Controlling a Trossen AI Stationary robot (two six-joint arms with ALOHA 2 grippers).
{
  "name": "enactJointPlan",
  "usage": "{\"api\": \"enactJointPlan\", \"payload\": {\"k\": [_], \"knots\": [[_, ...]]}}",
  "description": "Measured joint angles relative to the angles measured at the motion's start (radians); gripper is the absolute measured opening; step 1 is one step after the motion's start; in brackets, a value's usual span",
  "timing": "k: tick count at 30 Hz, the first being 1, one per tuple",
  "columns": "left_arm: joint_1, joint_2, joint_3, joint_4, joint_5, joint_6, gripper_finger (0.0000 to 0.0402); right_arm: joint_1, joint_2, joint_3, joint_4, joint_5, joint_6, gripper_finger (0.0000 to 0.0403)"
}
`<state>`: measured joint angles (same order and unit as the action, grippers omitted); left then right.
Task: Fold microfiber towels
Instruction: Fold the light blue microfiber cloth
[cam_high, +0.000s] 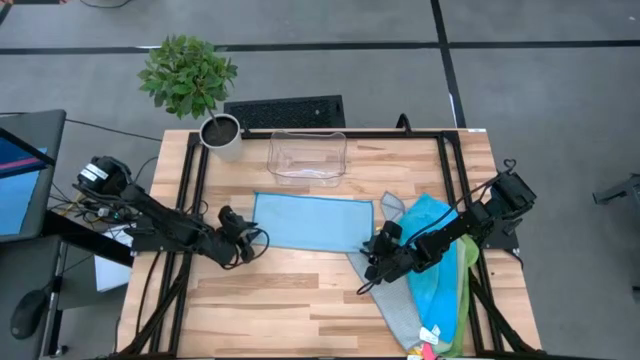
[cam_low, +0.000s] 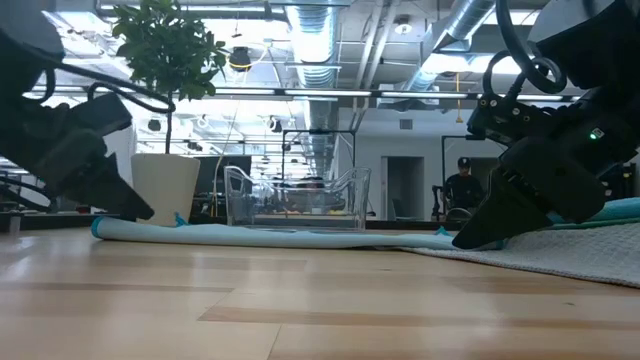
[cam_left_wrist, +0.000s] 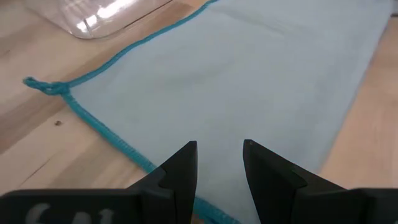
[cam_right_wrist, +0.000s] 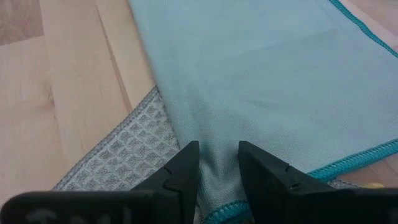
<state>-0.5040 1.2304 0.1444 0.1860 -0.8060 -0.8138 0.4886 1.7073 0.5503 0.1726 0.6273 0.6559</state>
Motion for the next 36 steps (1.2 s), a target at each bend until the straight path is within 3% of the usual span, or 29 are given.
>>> {"api": "enactJointPlan", "payload": {"k": [10, 23, 36], "knots": [[-0.098, 0.010, -0.008, -0.010, -0.043, -0.035, 0.0121, 0.000, 0.000, 0.000, -0.001, 0.001, 0.026, 0.0137], [-0.127, 0.261, -0.004, 0.135, -0.083, -0.126, 0.0121, 0.000, 0.000, 0.000, 0.000, 0.000, 0.027, 0.0137], [-0.126, 0.235, 0.007, 0.100, -0.019, -0.111, 0.0121, 0.000, 0.000, 0.000, -0.004, 0.000, 0.028, 0.0135]]}}
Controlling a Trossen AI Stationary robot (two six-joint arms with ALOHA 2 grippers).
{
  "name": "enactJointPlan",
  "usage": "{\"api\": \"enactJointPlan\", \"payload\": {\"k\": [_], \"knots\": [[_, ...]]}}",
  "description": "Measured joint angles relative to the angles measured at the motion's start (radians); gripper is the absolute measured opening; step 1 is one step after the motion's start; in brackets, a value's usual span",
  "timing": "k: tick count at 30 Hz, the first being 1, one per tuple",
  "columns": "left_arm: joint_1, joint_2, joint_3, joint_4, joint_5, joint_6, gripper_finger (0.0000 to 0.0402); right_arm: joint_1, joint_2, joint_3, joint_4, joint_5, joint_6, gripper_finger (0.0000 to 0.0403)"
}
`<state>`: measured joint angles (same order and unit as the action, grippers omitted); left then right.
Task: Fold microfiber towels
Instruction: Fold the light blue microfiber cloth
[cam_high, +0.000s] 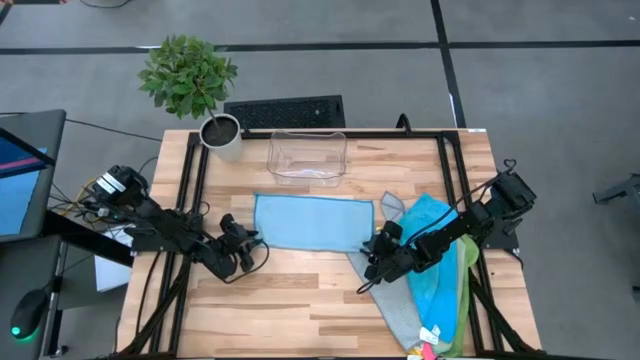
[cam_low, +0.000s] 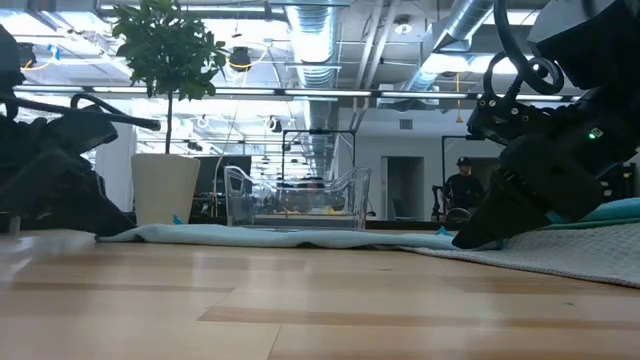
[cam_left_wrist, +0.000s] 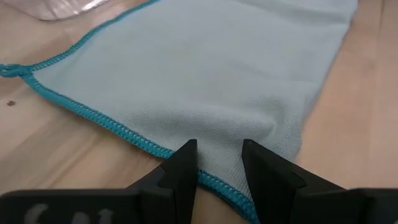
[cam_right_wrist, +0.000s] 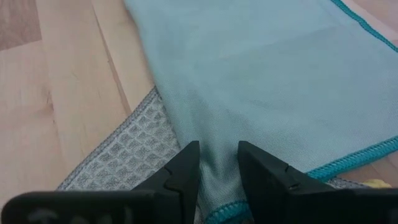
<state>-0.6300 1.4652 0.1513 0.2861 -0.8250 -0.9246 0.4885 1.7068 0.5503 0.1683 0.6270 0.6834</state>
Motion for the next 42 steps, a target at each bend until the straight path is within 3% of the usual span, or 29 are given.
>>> {"api": "enactJointPlan", "payload": {"k": [9, 15, 23, 31, 34, 37, 39, 42], "knots": [[-0.001, -0.252, -0.002, -0.264, 0.123, -0.016, 0.0121, 0.000, -0.001, 0.000, -0.002, 0.000, 0.000, 0.0135], [-0.001, -0.340, -0.001, -0.393, 0.166, -0.047, 0.0121, 0.000, -0.001, 0.000, -0.002, -0.001, -0.001, 0.0136], [-0.001, -0.451, -0.003, -0.423, 0.138, -0.011, 0.0121, 0.000, -0.001, 0.000, -0.003, -0.003, -0.001, 0.0139], [0.021, -0.467, 0.003, -0.435, 0.128, -0.015, 0.0121, 0.000, -0.001, 0.000, -0.003, -0.002, -0.002, 0.0138], [0.039, -0.512, 0.074, -0.555, 0.084, -0.010, 0.0123, 0.000, -0.001, 0.000, -0.003, -0.002, -0.002, 0.0140], [0.039, -0.558, 0.169, -0.598, -0.050, 0.062, 0.0123, 0.000, -0.001, 0.000, -0.003, -0.002, -0.002, 0.0141], [0.039, -0.578, 0.207, -0.499, -0.152, 0.173, 0.0123, 0.000, -0.001, 0.000, -0.003, -0.002, -0.002, 0.0141], [0.051, -0.565, 0.216, -0.295, -0.175, 0.407, 0.0123, 0.000, -0.001, 0.000, -0.003, -0.001, -0.003, 0.0145]]}}
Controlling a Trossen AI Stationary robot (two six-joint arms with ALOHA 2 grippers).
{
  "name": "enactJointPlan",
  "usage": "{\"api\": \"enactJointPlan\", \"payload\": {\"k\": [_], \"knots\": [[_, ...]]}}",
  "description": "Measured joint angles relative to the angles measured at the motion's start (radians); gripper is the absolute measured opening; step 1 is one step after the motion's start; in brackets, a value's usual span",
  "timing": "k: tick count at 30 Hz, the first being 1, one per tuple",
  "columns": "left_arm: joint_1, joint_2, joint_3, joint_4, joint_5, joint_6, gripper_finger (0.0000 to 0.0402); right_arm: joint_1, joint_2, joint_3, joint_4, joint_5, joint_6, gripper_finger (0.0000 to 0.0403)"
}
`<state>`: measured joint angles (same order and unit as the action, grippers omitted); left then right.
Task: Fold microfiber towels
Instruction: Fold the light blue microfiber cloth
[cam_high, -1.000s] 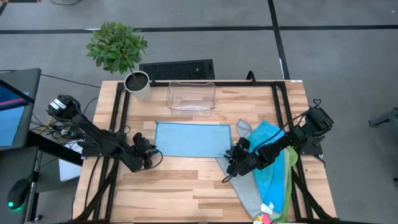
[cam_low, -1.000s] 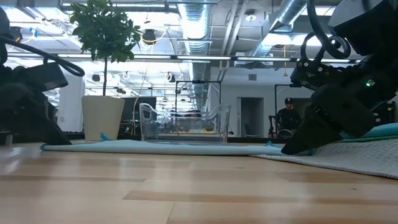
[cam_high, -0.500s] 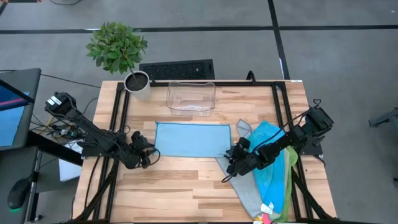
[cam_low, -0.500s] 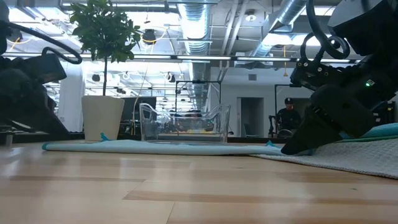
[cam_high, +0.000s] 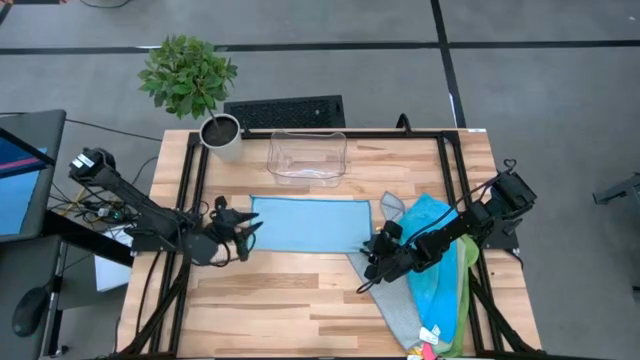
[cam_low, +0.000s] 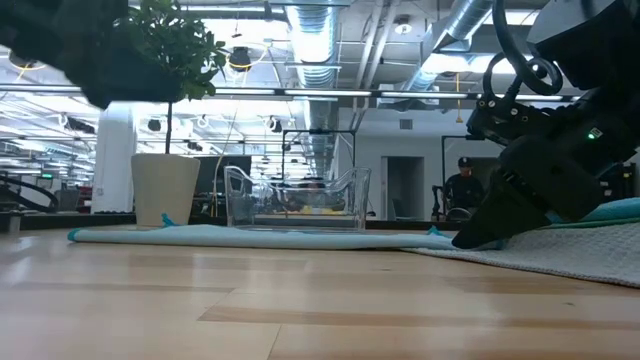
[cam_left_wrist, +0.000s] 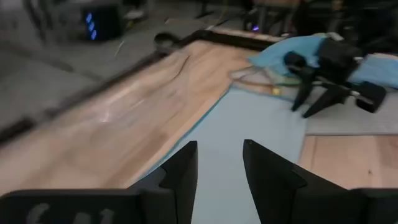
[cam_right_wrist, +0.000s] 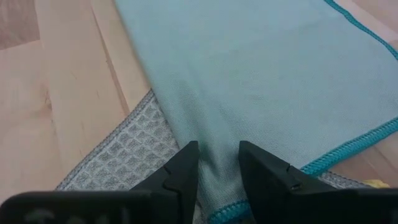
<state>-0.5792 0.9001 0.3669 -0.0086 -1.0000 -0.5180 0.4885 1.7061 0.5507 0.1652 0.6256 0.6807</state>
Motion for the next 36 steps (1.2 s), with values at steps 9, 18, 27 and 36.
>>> {"api": "enactJointPlan", "payload": {"k": [9, 18, 27, 36], "knots": [[0.095, 0.245, -0.002, 0.160, 0.104, 0.003, 0.0123, -0.013, -0.159, 0.003, -0.036, 0.004, -0.106, 0.0196], [0.145, 0.511, -0.002, 0.454, 0.236, 0.113, 0.0123, 0.089, -0.184, 0.003, -0.133, -0.028, -0.238, 0.0219], [0.169, 0.565, -0.002, 0.472, 0.238, 0.080, 0.0123, 0.057, -0.086, 0.004, -0.135, -0.025, -0.230, 0.0212], [0.169, 0.565, -0.002, 0.468, 0.245, 0.080, 0.0123, 0.054, -0.044, 0.006, -0.125, -0.023, -0.192, 0.0190]]}}
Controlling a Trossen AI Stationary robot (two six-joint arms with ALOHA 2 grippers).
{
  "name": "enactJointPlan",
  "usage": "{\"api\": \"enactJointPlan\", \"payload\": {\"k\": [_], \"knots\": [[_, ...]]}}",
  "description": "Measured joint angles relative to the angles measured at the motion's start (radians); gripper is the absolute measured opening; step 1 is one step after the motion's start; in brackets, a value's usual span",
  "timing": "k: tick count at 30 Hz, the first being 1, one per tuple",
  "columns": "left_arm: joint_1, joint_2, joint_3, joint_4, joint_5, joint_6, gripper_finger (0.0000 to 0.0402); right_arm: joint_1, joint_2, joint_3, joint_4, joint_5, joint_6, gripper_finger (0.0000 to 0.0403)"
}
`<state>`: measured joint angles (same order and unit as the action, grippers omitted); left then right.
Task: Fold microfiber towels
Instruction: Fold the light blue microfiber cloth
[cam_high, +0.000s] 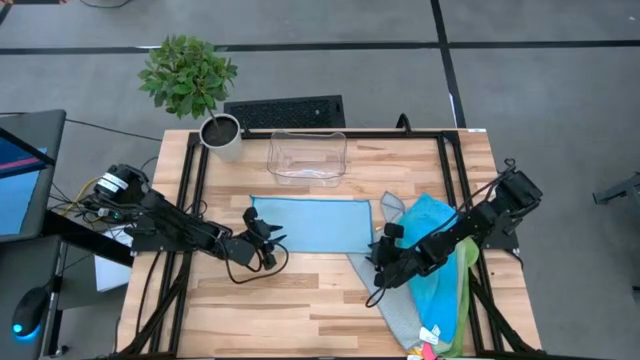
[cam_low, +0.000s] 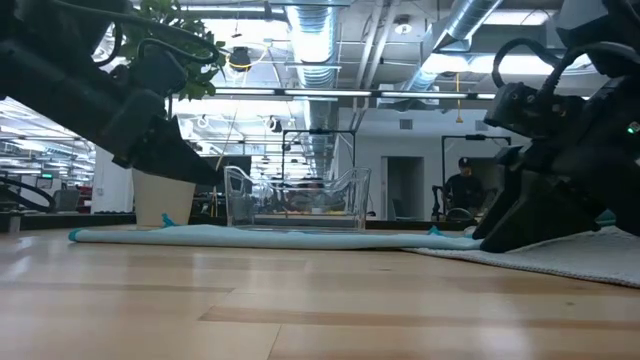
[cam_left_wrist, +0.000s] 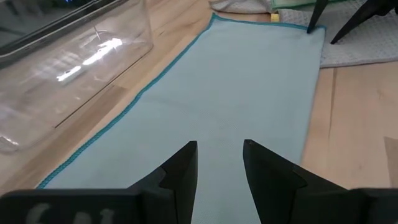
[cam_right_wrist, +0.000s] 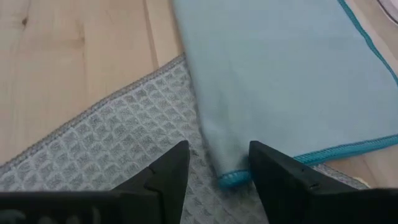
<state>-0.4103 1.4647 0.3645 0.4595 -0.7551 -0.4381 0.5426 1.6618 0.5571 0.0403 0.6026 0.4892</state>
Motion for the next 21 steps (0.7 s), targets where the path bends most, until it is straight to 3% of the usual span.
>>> {"api": "enactJointPlan", "payload": {"k": [13, 21], "knots": [[0.023, 0.000, 0.000, 0.001, 0.033, 0.007, 0.0123, 0.000, -0.014, -0.001, -0.024, -0.005, -0.022, 0.0083], [0.039, 0.000, 0.000, 0.002, 0.043, 0.008, 0.0123, 0.000, -0.014, 0.025, -0.042, -0.009, -0.065, 0.0072]]}}
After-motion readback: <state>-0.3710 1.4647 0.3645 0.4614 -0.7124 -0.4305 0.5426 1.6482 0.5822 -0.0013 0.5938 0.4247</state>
